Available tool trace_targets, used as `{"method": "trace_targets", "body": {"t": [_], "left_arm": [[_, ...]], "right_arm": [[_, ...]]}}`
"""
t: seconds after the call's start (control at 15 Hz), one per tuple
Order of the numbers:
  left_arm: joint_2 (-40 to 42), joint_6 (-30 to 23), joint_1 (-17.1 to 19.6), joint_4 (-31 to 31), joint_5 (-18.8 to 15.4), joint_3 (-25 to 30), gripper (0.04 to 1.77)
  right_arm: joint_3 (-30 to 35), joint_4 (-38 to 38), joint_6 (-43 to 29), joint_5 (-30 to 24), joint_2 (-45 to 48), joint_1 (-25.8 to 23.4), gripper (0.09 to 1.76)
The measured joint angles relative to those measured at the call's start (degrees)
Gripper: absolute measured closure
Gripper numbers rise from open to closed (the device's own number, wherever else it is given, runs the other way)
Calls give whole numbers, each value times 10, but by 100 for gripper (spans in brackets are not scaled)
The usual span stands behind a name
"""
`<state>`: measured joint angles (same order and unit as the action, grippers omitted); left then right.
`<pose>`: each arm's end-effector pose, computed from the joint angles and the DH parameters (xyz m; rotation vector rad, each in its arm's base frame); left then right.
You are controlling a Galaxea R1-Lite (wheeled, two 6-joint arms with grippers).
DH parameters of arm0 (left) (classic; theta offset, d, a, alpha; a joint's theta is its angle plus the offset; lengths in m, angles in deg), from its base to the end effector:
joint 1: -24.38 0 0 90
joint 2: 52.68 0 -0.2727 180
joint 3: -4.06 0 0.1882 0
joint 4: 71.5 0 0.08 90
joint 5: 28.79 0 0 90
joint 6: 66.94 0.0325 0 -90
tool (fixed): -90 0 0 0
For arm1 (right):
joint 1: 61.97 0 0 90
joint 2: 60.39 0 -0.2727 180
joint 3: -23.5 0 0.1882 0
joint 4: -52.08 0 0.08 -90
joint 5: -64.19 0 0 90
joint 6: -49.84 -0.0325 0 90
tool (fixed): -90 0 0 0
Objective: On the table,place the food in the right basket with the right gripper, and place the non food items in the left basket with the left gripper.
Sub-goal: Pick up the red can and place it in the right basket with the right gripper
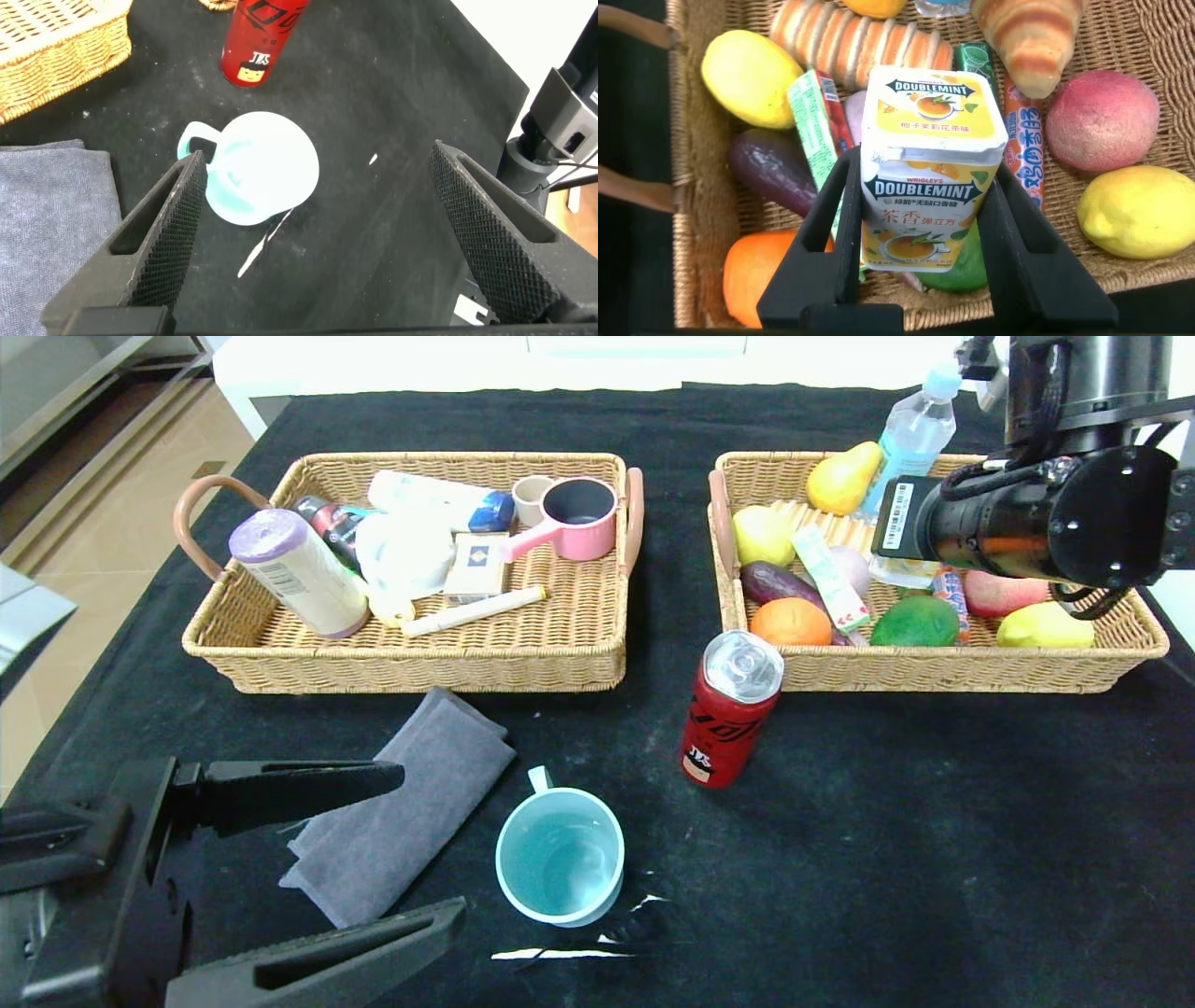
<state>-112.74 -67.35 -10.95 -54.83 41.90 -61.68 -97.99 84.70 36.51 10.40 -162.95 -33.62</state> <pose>0.1242 -0.1012 0.2338 0.0212 0.2007 -0.9499 0.3088 0.1448 0.3021 0.1038 0.1849 -0.1590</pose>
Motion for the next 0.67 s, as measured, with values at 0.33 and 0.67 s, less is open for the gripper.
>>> {"method": "trace_targets", "body": {"t": [0.33, 0.67], "left_arm": [[1, 0, 0, 0, 0, 1, 9], [1, 0, 0, 0, 0, 1, 9]], "right_arm": [[0, -5, 2, 0, -13, -6, 104], [3, -7, 2, 0, -14, -6, 66]]}}
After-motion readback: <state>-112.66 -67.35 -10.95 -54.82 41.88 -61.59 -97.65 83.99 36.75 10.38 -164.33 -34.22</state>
